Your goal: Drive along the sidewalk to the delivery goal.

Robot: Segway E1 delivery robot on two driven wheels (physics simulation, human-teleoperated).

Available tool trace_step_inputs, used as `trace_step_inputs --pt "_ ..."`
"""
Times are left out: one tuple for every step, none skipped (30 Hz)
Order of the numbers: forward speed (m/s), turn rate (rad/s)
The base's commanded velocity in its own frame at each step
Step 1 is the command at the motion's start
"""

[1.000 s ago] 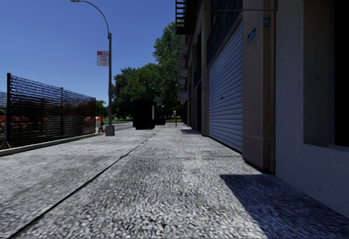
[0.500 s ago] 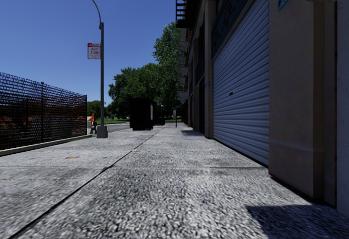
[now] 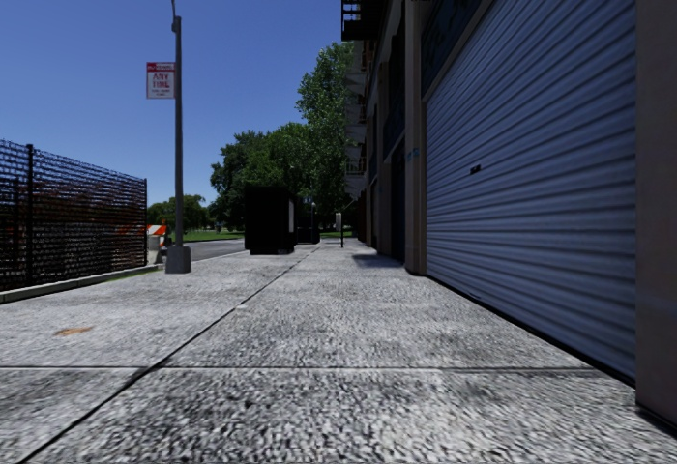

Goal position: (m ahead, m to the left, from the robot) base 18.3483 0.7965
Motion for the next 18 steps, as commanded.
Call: trace_step_inputs --pt "2.00 0.00" --pt "2.00 0.00" --pt "2.00 0.00" --pt "2.00 0.00" --pt "2.00 0.00" --pt "2.00 0.00" --pt "2.00 0.00" --pt "2.00 0.00" --pt "2.00 0.00" --pt "2.00 0.00" --pt "2.00 0.00" --pt "2.00 0.00" --pt "2.00 0.00" --pt "2.00 0.00" --pt "2.00 0.00" --pt "2.00 0.00" --pt "2.00 0.00" --pt "2.00 0.00"
